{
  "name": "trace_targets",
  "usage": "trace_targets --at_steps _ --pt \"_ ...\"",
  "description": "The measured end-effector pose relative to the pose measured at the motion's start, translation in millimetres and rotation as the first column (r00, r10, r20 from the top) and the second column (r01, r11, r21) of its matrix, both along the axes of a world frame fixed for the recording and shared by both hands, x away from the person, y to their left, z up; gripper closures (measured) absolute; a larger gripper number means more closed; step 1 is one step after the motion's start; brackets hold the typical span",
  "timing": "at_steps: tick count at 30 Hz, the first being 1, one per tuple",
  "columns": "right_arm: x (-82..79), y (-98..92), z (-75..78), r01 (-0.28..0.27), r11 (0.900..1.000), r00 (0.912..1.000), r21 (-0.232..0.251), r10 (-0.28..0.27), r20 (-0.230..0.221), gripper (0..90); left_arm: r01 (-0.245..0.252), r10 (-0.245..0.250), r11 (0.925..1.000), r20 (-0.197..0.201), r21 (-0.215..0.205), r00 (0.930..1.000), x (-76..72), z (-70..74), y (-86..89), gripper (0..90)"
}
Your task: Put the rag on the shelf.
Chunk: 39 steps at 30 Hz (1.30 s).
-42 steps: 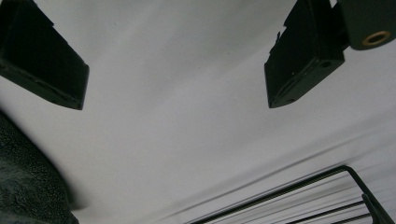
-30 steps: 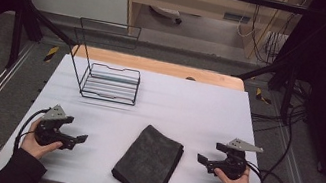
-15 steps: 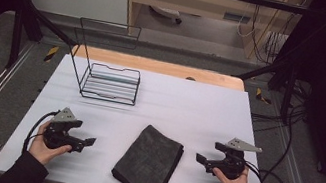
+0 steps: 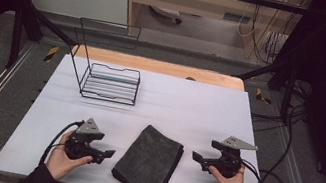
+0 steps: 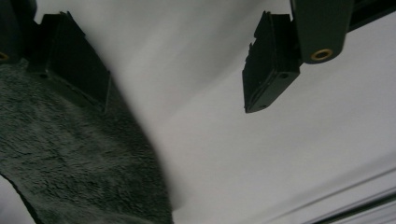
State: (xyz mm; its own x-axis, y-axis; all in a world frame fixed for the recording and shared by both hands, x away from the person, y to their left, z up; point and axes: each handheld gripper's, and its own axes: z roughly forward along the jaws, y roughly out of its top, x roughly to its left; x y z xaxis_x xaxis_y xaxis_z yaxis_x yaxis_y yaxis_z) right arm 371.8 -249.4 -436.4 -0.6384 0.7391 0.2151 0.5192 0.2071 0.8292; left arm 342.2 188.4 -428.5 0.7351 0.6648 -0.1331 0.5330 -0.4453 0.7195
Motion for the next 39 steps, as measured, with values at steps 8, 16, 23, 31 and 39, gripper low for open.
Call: trace_targets --at_steps 8,16,23,31,39 --pt "6.4 22.1 4.4 -0.023 0.999 0.9997 -0.025 0.023 0.004 8.9 0.047 -0.047 0.9989 -0.071 -0.001 0.9964 -9.7 -5.7 -23.9 42.2" --pt "20.4 62.7 9.9 -0.066 0.997 0.9978 -0.030 0.066 -0.001 19.3 0.054 -0.052 0.9984 -0.111 0.015 0.9924 -17.5 -9.1 -30.8 58.1" --pt "40.8 110.3 15.2 -0.131 0.989 0.9913 -0.066 0.131 0.005 30.9 0.041 -0.039 0.9991 -0.129 0.013 0.9908 -20.0 -12.4 -33.4 63.1" --pt "62.7 140.3 -2.6 -0.160 0.980 0.9868 -0.117 0.156 -0.043 45.6 0.014 -0.013 0.9999 -0.162 0.006 0.9867 -21.7 -14.4 -36.9 69.9" --pt "69.2 145.2 -17.9 -0.195 0.974 0.9776 -0.112 0.183 -0.103 60.3 0.016 -0.009 0.9988 -0.145 0.046 0.9894 -25.5 -12.0 -43.3 75.4"
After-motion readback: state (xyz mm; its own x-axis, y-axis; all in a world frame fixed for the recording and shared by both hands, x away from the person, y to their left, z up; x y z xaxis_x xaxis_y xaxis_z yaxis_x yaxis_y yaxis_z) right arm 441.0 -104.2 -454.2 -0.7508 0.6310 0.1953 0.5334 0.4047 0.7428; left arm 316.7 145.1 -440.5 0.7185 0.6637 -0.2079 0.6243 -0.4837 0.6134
